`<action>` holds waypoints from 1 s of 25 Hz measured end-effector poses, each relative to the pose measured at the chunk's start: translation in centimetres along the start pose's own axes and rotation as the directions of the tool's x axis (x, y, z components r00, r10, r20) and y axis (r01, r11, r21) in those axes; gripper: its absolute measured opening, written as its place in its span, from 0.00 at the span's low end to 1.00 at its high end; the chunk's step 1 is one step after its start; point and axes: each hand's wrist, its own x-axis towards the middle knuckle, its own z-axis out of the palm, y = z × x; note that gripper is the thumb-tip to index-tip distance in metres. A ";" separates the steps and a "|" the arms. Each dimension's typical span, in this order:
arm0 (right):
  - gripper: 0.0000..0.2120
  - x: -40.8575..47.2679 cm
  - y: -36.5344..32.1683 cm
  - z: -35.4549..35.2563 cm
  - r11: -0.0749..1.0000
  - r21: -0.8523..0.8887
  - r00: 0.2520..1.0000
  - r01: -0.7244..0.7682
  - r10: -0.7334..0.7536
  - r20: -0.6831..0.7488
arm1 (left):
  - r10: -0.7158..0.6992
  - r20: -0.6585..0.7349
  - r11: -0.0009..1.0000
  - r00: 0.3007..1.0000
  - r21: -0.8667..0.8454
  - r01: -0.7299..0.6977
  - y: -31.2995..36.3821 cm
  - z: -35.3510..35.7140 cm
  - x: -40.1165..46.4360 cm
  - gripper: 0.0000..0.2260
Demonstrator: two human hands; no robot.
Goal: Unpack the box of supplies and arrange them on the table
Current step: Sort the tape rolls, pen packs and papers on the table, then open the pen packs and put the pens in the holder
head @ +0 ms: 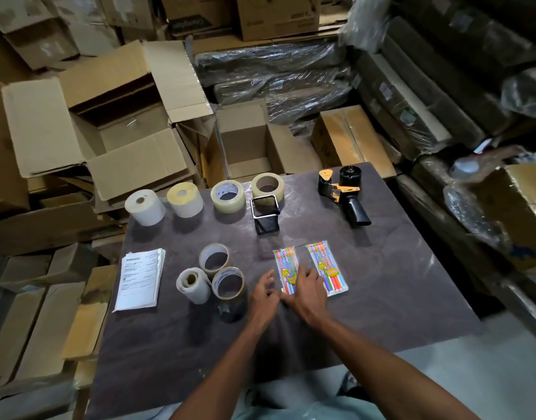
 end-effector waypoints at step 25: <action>0.12 3.7 8.2 -5.9 0.410 0.769 0.785 -0.491 -0.176 0.594 | -0.326 0.003 0.624 0.945 -0.751 0.217 5.1 5.0 1.6 0.06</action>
